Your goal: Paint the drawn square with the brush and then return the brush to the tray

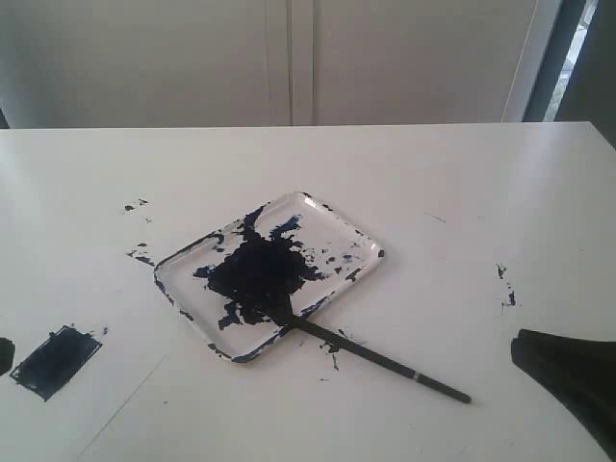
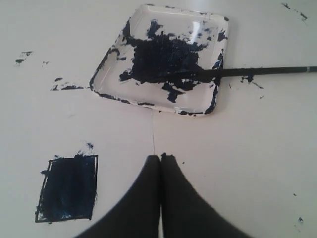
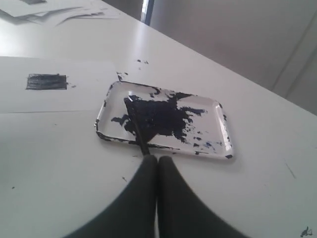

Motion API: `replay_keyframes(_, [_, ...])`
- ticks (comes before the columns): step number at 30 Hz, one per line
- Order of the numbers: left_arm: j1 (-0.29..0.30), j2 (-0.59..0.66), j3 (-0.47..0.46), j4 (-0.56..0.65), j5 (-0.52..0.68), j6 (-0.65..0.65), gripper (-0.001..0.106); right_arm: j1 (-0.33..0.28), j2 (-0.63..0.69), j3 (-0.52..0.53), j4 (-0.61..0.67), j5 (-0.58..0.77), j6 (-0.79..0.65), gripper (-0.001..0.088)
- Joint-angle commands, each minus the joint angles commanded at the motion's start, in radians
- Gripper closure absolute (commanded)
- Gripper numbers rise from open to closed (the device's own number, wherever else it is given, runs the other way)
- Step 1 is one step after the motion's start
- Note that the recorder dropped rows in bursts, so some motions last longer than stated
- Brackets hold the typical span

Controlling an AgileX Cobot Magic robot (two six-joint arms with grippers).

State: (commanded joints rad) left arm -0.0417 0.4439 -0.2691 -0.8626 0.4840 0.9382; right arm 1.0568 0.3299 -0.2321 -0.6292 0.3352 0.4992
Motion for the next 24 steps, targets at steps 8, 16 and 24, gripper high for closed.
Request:
replay_keyframes(8, [0.0,0.0,0.0,0.006,-0.006,0.002,0.105,0.002,0.0,0.015,0.005,-0.007,0.0,0.0868])
replay_keyframes(16, [0.0,0.0,0.0,0.006,-0.006,0.004,0.105,-0.073,-0.183,0.21,0.329,-0.031,-0.004,0.0868])
replay_keyframes(24, [0.0,0.0,0.0,0.006,-0.006,0.004,0.105,-0.377,-0.33,0.232,0.597,-0.139,-0.369,0.0868])
